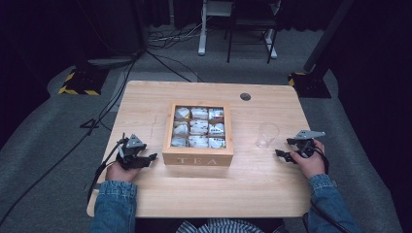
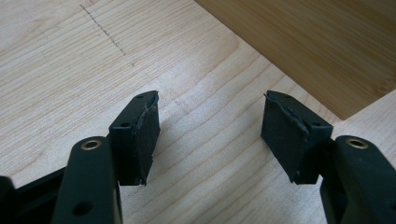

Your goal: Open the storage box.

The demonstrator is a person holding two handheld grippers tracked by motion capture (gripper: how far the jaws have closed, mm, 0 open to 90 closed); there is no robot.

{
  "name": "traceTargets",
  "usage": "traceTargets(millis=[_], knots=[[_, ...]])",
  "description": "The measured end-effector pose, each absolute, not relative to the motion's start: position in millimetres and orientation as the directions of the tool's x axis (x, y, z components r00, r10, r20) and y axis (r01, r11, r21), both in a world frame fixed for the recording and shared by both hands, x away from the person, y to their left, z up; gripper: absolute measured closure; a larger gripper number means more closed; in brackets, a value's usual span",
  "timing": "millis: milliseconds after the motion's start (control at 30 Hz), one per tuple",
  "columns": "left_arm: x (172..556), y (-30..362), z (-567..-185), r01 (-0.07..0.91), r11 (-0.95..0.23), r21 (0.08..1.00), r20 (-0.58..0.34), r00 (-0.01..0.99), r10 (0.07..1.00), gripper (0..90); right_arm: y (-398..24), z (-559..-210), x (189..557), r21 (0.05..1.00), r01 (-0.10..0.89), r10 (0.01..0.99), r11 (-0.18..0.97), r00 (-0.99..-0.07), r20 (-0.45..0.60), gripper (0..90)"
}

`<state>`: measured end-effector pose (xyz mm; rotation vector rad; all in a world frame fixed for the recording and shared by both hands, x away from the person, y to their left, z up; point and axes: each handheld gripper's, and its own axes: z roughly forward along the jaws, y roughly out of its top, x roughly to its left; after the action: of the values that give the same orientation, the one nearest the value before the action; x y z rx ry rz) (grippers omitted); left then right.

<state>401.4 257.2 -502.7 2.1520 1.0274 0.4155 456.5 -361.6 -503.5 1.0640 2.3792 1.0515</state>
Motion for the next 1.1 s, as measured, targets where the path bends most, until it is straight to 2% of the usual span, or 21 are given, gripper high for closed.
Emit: traceTargets(millis=[600, 933, 1100], knots=[[401.0, 257.8, -502.5, 0.548, -0.438, 0.713, -0.012, 0.633, 0.774, 37.6, -360.8, -503.7, 455.8, 0.741, 0.506, 0.753, 0.441, -0.659, 0.002, 19.0], [401.7, 263.3, -496.7, 0.606, -0.381, 0.698, -0.076, 0.592, 0.802, 40.6, -360.8, -503.7, 455.9, 0.742, 0.506, 0.752, 0.440, -0.659, 0.003, 19.0], [398.5, 269.6, -478.7, 0.599, -0.332, 0.729, -0.103, 0.576, 0.811, 41.8, -360.8, -503.7, 455.9, 0.742, 0.506, 0.752, 0.440, -0.659, 0.003, 19.0]])
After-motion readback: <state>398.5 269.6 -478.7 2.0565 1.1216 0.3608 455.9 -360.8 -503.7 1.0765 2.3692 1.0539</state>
